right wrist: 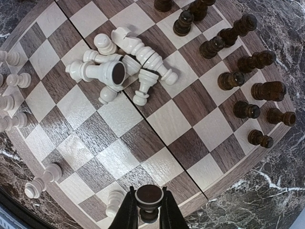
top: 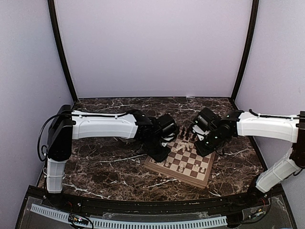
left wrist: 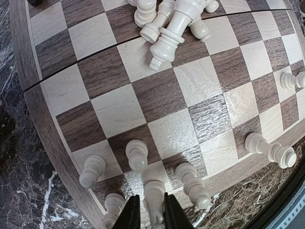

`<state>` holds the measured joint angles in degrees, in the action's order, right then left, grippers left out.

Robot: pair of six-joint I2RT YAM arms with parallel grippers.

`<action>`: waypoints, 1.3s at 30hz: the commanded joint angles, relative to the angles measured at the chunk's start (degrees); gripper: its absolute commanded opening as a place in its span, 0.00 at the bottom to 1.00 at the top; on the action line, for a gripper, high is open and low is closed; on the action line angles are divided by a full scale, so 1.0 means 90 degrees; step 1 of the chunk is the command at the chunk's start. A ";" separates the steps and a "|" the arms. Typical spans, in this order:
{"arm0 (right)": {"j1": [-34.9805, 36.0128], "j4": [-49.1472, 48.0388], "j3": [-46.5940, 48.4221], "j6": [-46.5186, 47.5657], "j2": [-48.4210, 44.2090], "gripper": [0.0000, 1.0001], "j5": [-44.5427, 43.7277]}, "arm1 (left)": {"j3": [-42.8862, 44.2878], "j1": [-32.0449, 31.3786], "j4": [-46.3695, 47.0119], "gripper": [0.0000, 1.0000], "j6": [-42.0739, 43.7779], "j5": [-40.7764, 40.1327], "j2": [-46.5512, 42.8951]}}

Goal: Set up the chess pieces on the board
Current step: Place the knight at b1, then place the pawn on the chessboard.

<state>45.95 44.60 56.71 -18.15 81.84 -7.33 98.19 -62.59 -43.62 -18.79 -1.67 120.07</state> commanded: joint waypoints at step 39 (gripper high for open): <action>0.0759 0.0271 0.1291 0.1055 0.0557 0.07 0.0108 | -0.0755 0.1988 0.1681 0.40 -0.1753 0.4670 -0.1501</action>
<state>52.93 43.40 70.15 -7.16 84.16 -1.28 95.66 -46.81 -26.83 -33.52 44.77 110.74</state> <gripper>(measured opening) 0.130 0.399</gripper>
